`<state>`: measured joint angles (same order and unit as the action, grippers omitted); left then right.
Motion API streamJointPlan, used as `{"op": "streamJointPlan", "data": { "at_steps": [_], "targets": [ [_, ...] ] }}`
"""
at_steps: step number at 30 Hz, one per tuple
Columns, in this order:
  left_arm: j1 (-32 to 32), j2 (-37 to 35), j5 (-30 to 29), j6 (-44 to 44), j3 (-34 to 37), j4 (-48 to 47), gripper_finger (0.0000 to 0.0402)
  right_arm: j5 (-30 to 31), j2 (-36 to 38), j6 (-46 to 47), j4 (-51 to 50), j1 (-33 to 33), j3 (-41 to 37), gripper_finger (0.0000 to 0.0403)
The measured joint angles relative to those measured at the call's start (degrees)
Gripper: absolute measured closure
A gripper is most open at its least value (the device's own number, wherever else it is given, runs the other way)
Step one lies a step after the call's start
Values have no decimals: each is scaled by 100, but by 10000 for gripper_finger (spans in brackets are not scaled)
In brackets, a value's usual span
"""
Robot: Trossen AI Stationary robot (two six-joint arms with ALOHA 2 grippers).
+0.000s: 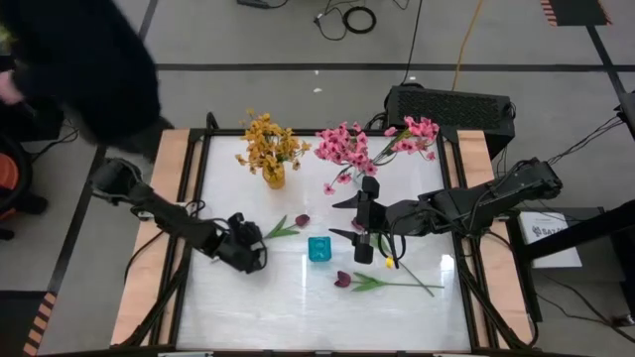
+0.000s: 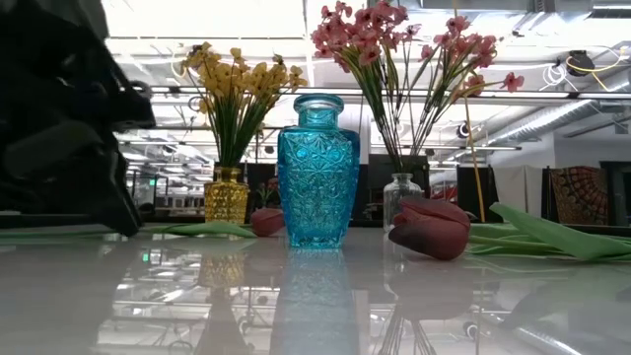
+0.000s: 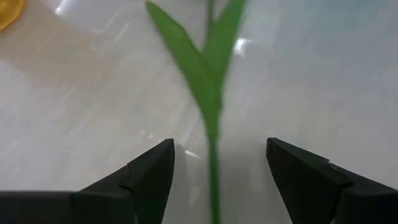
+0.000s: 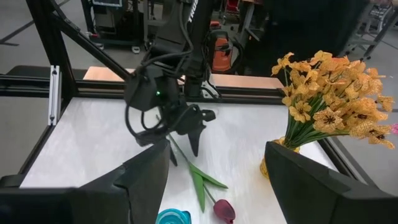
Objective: Sort flowers into vase by color
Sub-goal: Put the top left dark red flower into the blue vase
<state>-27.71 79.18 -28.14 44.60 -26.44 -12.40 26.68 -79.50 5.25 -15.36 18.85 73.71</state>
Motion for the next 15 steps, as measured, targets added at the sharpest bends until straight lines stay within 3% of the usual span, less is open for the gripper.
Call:
{"op": "streamJointPlan", "data": {
  "at_steps": [7,15],
  "targets": [
    [554,12,404,-213,-4,30,158,2,0,-34,-25,0,0,147],
    [899,4,923,-494,-9,159,225,2,0,-34,-23,0,0,147]
  ]
}}
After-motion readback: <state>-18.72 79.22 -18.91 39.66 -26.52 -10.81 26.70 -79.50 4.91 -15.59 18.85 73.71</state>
